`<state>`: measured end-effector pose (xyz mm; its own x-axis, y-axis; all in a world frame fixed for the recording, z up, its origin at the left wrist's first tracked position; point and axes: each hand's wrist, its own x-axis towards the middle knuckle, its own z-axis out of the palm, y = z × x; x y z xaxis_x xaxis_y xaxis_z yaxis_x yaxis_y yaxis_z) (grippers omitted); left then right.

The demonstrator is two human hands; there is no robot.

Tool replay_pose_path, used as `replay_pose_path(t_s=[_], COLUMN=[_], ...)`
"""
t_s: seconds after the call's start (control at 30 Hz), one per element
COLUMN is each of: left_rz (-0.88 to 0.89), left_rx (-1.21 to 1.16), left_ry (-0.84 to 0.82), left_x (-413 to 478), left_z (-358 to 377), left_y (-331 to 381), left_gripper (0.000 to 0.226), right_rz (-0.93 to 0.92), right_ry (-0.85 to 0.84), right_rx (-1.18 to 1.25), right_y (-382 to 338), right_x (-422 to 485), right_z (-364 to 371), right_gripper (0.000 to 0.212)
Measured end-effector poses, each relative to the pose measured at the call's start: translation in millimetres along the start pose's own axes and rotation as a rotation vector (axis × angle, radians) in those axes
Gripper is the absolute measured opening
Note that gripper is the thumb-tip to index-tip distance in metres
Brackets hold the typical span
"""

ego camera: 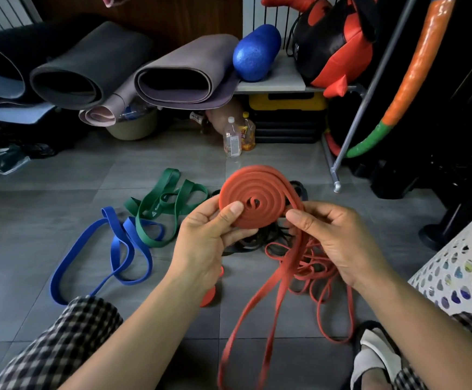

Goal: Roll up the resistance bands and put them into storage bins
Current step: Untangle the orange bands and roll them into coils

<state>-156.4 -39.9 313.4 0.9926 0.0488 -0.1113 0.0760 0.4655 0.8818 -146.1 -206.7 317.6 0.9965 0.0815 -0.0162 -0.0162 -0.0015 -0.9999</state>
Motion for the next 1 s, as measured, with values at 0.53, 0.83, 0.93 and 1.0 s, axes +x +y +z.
replay_pose_path(t_s=[0.53, 0.83, 0.93, 1.0], left_rz=[-0.197, 0.060, 0.113, 0.181], left_rx=[0.246, 1.002, 1.092, 1.147], left_ry=[-0.040, -0.285, -0.328, -0.281], left_x=[2, 12, 10, 7], left_z=[-11, -15, -12, -11], left_y=[-13, -9, -8, -9], left_gripper=[0.022, 0.026, 0.028, 0.022], right_rz=[-0.027, -0.326, -0.329, -0.332], right_ry=[-0.091, -0.248, -0.239, -0.236], right_rx=[-0.332, -1.157, -1.140, -1.133], right_y=[0, 9, 7, 7], right_x=[2, 0, 0, -1], right_z=[-12, -14, -16, -15], right_gripper=[0.010, 0.025, 0.023, 0.024])
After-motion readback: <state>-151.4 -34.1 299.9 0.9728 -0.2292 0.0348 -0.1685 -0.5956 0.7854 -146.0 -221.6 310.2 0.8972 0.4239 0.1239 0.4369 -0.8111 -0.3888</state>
